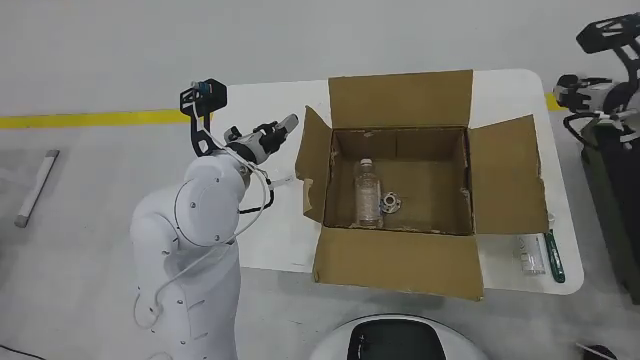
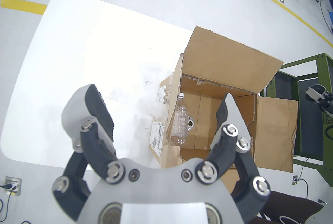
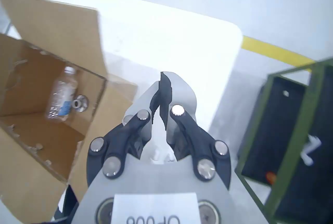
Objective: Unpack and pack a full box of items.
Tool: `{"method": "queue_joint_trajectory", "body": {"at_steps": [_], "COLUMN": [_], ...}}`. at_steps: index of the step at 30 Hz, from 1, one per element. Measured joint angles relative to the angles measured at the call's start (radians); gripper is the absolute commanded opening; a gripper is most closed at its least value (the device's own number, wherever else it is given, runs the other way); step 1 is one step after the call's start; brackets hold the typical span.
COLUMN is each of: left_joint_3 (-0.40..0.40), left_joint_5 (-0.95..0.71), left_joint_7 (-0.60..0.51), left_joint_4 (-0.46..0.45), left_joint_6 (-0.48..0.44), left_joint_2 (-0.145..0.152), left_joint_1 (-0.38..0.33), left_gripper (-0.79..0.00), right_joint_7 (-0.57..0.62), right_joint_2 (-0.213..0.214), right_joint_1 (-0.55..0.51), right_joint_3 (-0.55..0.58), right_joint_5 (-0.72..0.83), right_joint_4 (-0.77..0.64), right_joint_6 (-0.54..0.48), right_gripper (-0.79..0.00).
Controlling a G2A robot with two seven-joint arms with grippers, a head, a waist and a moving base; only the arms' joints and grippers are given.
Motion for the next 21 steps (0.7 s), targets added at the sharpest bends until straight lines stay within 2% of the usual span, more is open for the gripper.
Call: {"method": "queue_joint_trajectory", "body": {"at_steps": [4, 10, 13, 21], "left_joint_3": [0.0, 0.0, 0.0, 0.0], "left_joint_5": [0.0, 0.0, 0.0, 0.0], "left_joint_7": [0.0, 0.0, 0.0, 0.0], "left_joint_4": [0.0, 0.0, 0.0, 0.0], "left_joint_6": [0.0, 0.0, 0.0, 0.0], "left_joint_2": [0.0, 0.0, 0.0, 0.0], "left_joint_1": [0.0, 0.0, 0.0, 0.0], "left_gripper": [0.0, 0.0, 0.0, 0.0], "right_joint_7": [0.069, 0.187, 0.204, 0.198], "right_joint_2": [0.01, 0.015, 0.017, 0.017], "right_joint_1": [-0.083, -0.152, -0.185, -0.186], "right_joint_3": [0.009, -0.009, 0.01, 0.016], "right_joint_5": [-0.168, -0.307, -0.324, -0.319], "right_joint_4": [0.014, 0.042, 0.041, 0.041], "right_joint_6": [0.073, 0.186, 0.208, 0.213], "right_gripper": [-0.785, -0.785, -0.785, -0.785]}}
